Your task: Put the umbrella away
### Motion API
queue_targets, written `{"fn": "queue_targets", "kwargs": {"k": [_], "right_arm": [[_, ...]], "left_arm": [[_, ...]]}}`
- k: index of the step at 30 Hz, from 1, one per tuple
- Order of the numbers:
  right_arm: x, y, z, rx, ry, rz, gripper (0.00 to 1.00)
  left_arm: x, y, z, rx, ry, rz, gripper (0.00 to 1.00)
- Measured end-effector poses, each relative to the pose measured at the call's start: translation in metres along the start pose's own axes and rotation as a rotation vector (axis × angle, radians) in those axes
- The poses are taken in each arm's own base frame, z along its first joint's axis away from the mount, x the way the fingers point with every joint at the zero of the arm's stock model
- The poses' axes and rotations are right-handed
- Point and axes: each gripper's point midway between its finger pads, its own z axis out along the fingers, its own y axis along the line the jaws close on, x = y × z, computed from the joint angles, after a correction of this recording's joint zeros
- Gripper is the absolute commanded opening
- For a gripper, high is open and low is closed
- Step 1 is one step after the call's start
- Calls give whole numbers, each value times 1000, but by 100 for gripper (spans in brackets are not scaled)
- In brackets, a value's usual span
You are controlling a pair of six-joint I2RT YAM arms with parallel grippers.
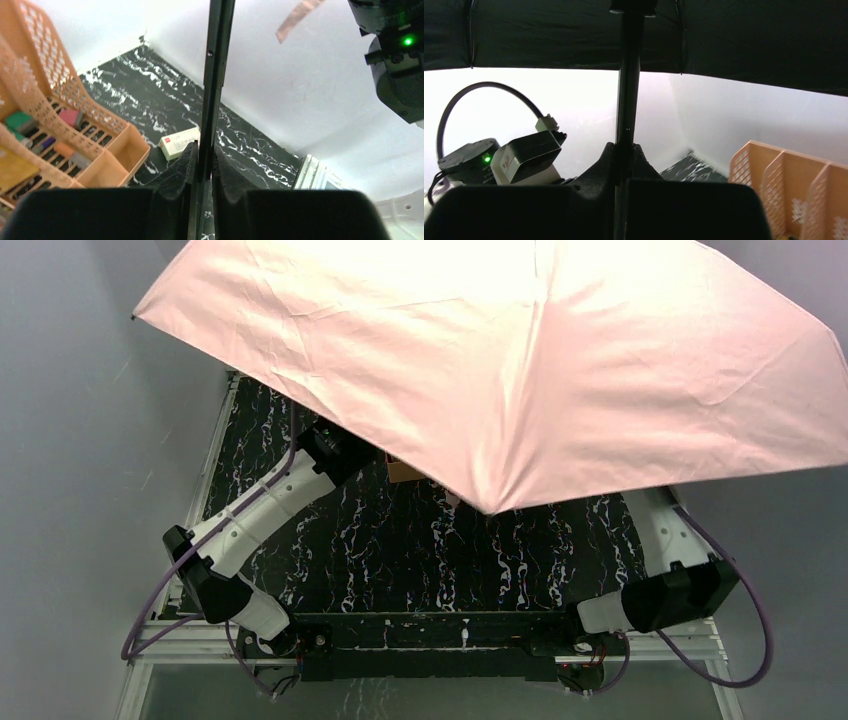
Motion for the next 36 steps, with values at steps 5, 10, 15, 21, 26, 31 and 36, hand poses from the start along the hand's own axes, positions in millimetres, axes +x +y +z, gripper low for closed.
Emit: {"fn": "queue_targets", "kwargs": {"k": [5,10,15,21,26,31,36], "right_arm": [[-44,31,-6,105,-88,-116,0],[-62,31,-6,256,-101,-133,0],[-44,3,-9,459,-63,-98,0],[-6,-21,-7,637,12,-133,0],[25,-30,-2,726,82,-181,0],[40,-33,2,729,98,-190,0],[53,-33,3,698,102,-168,0]], "left_arm": [[-37,-24,-7,66,-63,46,0],[-53,-33,-9,93,-100,60,0],[-39,-25,-4,67,-61,39,11],[-7,-7,3,14,10,4,25],[17,4,4,-17,57,-12,29],[34,12,0,-41,80,-22,32],[47,17,-7,-58,95,-32,36]]}}
